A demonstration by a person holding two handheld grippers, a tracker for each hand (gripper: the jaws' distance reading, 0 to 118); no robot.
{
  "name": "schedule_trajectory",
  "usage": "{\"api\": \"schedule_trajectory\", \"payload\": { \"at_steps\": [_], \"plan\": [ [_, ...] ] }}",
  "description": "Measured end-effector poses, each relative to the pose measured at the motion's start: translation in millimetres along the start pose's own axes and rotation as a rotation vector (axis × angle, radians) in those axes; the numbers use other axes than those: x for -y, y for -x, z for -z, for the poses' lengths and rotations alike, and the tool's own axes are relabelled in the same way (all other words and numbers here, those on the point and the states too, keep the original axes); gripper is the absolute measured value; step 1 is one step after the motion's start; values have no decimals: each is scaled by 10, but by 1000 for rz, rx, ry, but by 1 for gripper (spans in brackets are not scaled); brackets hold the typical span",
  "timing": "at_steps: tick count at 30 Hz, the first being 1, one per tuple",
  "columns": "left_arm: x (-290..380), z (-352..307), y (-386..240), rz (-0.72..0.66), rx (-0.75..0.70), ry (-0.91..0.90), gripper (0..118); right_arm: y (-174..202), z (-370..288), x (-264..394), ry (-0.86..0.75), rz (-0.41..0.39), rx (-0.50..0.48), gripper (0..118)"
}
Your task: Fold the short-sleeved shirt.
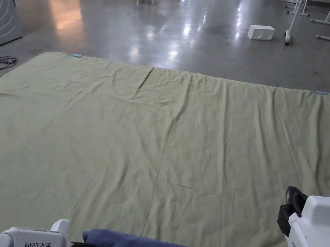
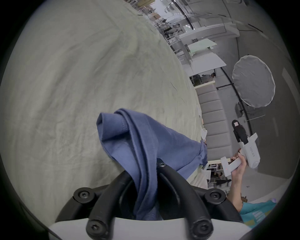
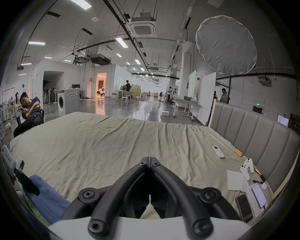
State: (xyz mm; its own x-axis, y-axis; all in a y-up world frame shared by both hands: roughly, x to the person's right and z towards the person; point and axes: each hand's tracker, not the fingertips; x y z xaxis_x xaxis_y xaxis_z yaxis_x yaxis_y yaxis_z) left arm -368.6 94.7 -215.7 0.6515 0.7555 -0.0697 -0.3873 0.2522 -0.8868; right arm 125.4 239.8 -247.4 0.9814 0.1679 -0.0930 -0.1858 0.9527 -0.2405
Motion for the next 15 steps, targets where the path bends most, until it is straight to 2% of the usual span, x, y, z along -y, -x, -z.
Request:
{"api": "schedule_trajectory", "payload": {
  "at_steps": [9, 15],
  "plan": [
    [-124, -460, -250, 40, -56, -50, 9, -82, -36, 29, -2, 13, 3, 0],
    [-183, -877, -350, 71, -199, -77, 9, -145, -72, 52, -6, 26, 1, 0]
  ]
}}
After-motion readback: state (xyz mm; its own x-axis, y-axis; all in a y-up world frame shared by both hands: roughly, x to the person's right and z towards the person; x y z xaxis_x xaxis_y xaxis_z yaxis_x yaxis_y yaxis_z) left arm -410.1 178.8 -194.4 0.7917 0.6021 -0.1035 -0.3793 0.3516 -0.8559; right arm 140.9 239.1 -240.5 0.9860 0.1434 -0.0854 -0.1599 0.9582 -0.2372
